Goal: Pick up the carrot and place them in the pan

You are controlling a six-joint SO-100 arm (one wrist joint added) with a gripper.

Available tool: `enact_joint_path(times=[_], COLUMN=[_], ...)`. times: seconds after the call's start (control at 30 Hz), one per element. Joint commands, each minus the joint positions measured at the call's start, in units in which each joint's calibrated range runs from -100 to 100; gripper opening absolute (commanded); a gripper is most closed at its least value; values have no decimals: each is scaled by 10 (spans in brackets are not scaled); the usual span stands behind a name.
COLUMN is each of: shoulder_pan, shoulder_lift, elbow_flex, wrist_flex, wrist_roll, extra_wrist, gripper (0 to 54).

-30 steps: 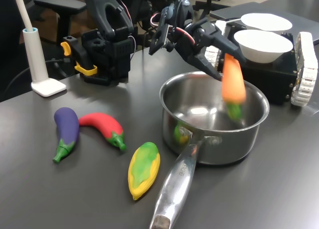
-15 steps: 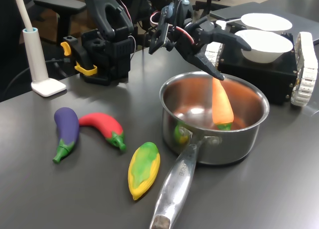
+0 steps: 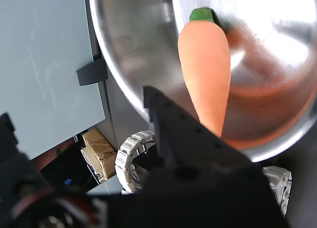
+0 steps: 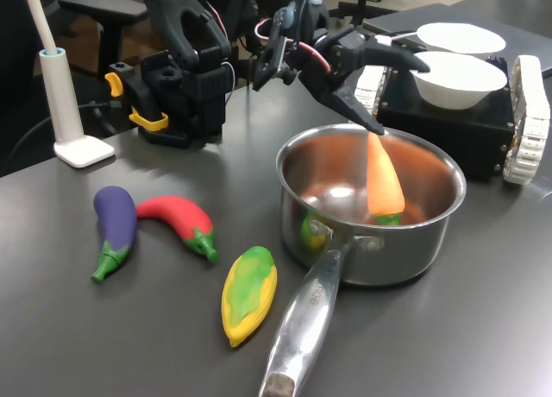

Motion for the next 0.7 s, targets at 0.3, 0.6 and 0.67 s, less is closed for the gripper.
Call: enact_joint_path(times=[0.3, 0.6, 0.67], shoulder_pan=[35, 21, 21], shoulder_lift=[-127, -190, -204], elbow_flex=[22, 29, 25], wrist_flex=[-32, -13, -3], wrist_roll=[-13, -15, -23], extra_wrist=[7, 7, 7], gripper=[115, 21, 13])
